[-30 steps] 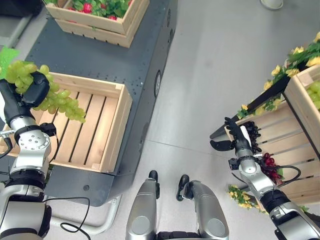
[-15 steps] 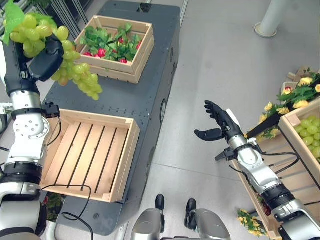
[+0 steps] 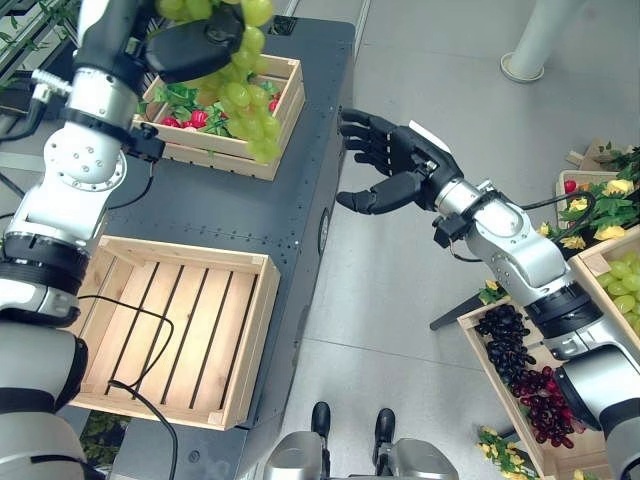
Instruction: Pick up the fruits from the basket on one side to the basket on the other side
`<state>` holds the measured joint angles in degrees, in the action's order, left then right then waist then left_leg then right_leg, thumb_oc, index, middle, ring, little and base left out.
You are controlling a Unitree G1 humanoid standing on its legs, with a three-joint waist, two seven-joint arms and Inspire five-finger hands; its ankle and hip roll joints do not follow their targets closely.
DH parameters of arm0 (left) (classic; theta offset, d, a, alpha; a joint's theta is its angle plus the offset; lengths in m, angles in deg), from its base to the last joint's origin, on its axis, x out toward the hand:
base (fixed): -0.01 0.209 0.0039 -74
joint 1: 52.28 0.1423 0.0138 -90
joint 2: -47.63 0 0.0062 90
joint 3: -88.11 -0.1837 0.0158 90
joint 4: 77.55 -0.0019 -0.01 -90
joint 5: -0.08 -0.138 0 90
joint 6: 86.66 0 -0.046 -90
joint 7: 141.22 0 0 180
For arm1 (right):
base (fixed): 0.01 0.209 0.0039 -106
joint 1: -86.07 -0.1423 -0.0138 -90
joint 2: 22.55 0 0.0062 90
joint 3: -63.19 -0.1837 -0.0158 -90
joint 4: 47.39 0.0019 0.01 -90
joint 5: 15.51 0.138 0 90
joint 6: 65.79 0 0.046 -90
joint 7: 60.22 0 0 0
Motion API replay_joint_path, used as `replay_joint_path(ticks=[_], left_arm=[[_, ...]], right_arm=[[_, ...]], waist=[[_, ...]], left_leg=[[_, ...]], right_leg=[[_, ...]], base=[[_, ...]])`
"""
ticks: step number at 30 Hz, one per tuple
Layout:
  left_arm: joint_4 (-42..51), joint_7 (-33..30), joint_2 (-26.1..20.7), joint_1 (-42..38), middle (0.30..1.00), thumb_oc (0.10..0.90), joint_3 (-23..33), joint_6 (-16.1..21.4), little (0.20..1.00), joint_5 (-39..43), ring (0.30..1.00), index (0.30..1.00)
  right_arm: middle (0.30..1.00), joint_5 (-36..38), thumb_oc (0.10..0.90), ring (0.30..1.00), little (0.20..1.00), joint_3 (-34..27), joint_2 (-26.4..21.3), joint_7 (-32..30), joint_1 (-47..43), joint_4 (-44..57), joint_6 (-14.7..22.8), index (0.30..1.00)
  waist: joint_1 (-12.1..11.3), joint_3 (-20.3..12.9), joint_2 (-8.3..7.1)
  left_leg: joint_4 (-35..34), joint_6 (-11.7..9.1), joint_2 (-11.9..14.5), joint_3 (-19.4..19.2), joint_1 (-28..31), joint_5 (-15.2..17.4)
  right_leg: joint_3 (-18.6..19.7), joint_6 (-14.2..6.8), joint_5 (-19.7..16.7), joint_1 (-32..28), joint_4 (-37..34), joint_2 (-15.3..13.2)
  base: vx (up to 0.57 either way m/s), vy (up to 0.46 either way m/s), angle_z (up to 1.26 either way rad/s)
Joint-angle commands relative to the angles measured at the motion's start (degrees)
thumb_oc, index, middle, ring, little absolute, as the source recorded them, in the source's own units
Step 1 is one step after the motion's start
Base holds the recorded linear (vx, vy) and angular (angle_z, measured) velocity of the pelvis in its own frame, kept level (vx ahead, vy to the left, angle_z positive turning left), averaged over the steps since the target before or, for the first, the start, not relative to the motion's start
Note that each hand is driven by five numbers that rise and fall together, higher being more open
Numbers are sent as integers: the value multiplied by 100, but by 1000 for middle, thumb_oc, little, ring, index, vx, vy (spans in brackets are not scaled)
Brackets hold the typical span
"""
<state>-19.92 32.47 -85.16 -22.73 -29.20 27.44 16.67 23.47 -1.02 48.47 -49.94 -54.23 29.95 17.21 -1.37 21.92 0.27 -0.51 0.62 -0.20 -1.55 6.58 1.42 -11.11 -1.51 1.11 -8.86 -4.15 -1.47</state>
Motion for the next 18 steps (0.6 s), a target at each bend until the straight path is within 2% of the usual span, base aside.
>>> replay_joint_path(ticks=[1, 5, 8, 18], left_arm=[[-605, -79, 466, -474, 300, 400, -41, 473, 300, 610, 300, 300], [-741, 179, 782, -610, 300, 400, -249, 469, 300, 819, 300, 300], [-811, 238, 1052, -671, 300, 400, -379, 410, 300, 883, 300, 300], [-1022, 472, 1961, -696, 300, 400, -625, 312, 300, 1150, 300, 300]], right_arm=[[900, 917, 800, 900, 900, 149, 261, 169, -82, -393, 94, 900], [900, 1517, 800, 900, 900, 119, 431, 127, -468, -863, -64, 900], [900, 1656, 800, 900, 900, 118, 535, 33, -677, -1158, -11, 900], [900, 2599, 800, 900, 900, 189, 1038, 28, -1070, -1837, -384, 900]], waist=[[15, -1852, 94], [11, -1942, 75], [18, -1999, 59], [51, -2096, 0]], left_leg=[[-449, -66, -355, 151, -110, 87], [-449, -68, -341, 90, -65, 104], [-449, -65, -337, 60, -37, 116], [-449, -42, -336, 12, 23, 133]], right_leg=[[250, -169, -91, 312, -85, 21], [257, -157, -77, 277, -85, 30], [259, -151, -68, 258, -85, 36], [280, -113, -45, 217, -85, 52]], base=[[0, 0, 0], [32, -9, -2], [22, -4, 0], [12, -3, -5]])
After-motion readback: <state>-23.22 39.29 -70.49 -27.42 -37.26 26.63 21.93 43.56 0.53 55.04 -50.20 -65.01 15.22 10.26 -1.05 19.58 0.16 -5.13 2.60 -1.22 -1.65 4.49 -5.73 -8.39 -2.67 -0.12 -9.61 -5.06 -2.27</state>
